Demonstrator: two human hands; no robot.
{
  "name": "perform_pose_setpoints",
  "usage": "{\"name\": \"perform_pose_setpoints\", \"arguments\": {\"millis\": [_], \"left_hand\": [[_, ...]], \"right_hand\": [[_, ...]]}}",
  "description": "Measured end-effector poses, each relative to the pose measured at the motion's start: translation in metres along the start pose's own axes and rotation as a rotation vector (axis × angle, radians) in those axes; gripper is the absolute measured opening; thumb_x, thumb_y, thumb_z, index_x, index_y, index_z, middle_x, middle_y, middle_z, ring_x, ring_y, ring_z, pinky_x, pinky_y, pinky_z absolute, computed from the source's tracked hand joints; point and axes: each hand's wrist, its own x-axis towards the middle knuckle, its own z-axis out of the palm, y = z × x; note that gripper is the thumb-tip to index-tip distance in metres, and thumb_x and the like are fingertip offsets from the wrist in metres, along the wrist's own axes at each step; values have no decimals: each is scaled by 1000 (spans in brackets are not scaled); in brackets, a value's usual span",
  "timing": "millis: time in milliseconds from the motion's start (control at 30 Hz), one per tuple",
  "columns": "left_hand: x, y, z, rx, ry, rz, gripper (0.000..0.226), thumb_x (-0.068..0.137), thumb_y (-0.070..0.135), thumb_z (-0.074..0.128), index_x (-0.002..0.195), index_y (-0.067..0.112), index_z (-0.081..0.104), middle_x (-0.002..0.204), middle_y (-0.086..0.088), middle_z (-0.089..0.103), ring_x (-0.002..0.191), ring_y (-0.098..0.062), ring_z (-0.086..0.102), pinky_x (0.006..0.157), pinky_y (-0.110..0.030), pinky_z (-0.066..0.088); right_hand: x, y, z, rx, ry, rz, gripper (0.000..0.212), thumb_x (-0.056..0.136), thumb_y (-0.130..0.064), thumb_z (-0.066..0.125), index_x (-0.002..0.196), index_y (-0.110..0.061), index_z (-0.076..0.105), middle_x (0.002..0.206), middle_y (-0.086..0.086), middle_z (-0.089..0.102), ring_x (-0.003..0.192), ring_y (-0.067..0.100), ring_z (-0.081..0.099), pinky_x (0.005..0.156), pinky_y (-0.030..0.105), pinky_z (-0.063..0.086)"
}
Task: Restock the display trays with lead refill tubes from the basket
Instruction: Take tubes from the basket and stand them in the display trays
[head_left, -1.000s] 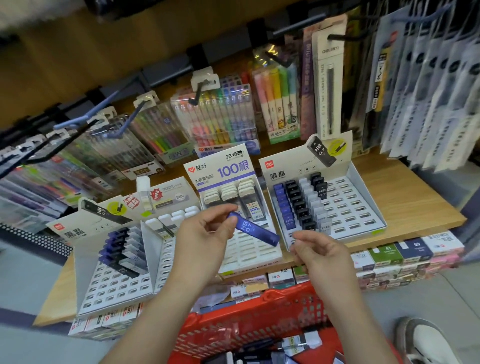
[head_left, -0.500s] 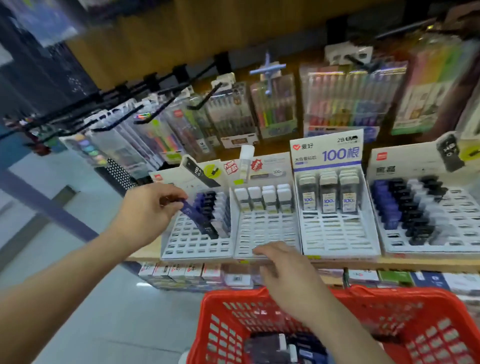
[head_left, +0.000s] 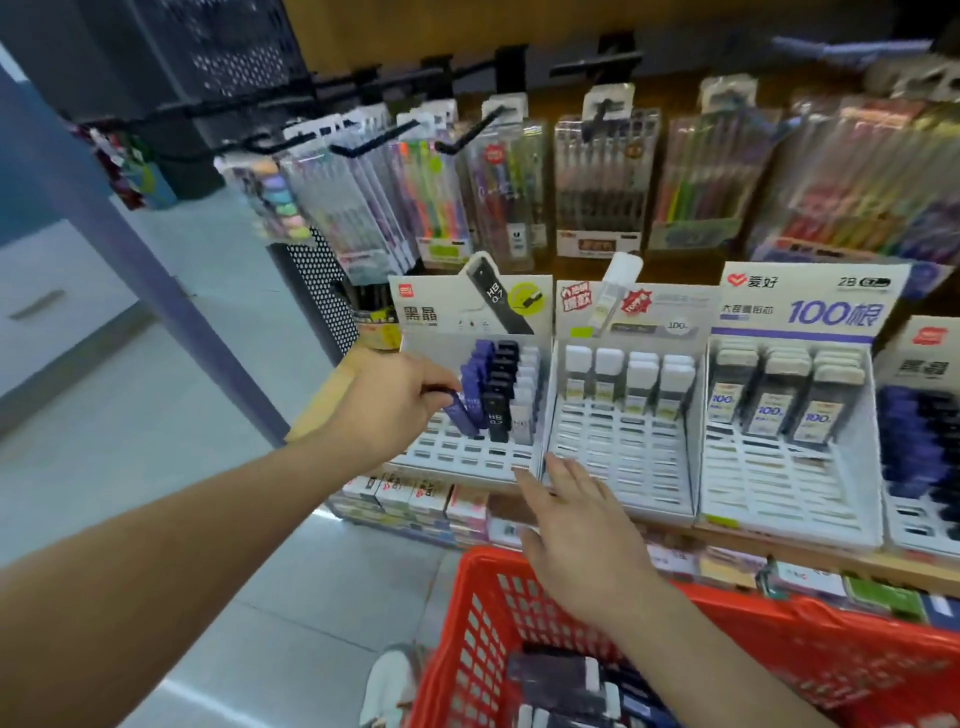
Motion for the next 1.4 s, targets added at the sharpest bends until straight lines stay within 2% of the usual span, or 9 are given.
{"name": "perform_pose_setpoints", "arguments": {"millis": [533,700,833,967,1067,1167,1267,1333,1400], "left_hand": [[16,5,3,-35,-94,-21,17,87,13,67,102,12,73,97,-2,73,93,-18,65,88,-28,48],[13,3,3,-155,-51,-112,17,83,11,71,100,11,76,100,-2,73,91,-12,65,90,-19,46],[10,6,7,-174,-96,-64,17,82,13,74,98,13,76,97,0,74,82,-7,63,86,-22,49],[7,4,13,-138,-84,-21,16,83,12,73,99,14,76,98,0,74,91,-9,64,86,-14,43],[8,0,23,-132,-116,-101,19,90,10,64,105,13,74,104,-1,72,97,-14,64,91,-21,46],[12,0,31,-184,-86,-206,12,90,8,61,92,17,69,90,-1,70,83,-20,64,77,-30,53],[17,0,31,-79,-42,-163,10,89,13,64,94,15,73,94,1,69,81,-18,61,77,-30,50],[13,4,25,-9,13,-62,13,89,13,63,98,13,73,99,-1,67,83,-20,60,78,-30,48],[3,16,18,28,48,49,16,88,12,63,100,13,73,98,-3,67,82,-21,60,78,-29,47]], "right_hand": [[0,8,-1,-5,-25,-24,56,105,-41,29,156,-24,16,166,6,-2,152,21,-2,124,37,2],[0,9,-2,-9,-34,-26,56,105,-42,30,156,-24,16,166,6,-1,152,21,-2,123,38,3],[0,9,-1,-29,-41,-28,56,105,-42,29,156,-24,14,166,6,-2,152,21,-2,123,37,2],[1,10,-1,-32,-47,-33,57,105,-42,30,157,-24,14,166,5,-2,152,21,-2,123,36,2],[0,9,-1,-34,-50,-27,57,105,-41,30,157,-24,13,166,6,-3,152,21,-3,122,36,2],[1,8,0,-28,-57,-24,58,105,-41,30,157,-24,11,166,6,-4,152,21,-5,122,37,1],[-8,6,-10,-6,-33,-53,59,104,-32,34,157,-28,8,166,4,-4,152,20,-6,123,37,1],[-24,11,-26,4,14,-69,57,103,-27,37,156,-30,15,165,1,8,151,20,8,123,38,12],[-42,25,-44,17,26,-82,44,101,-28,39,145,-29,39,149,0,43,134,21,41,110,38,38]]}}
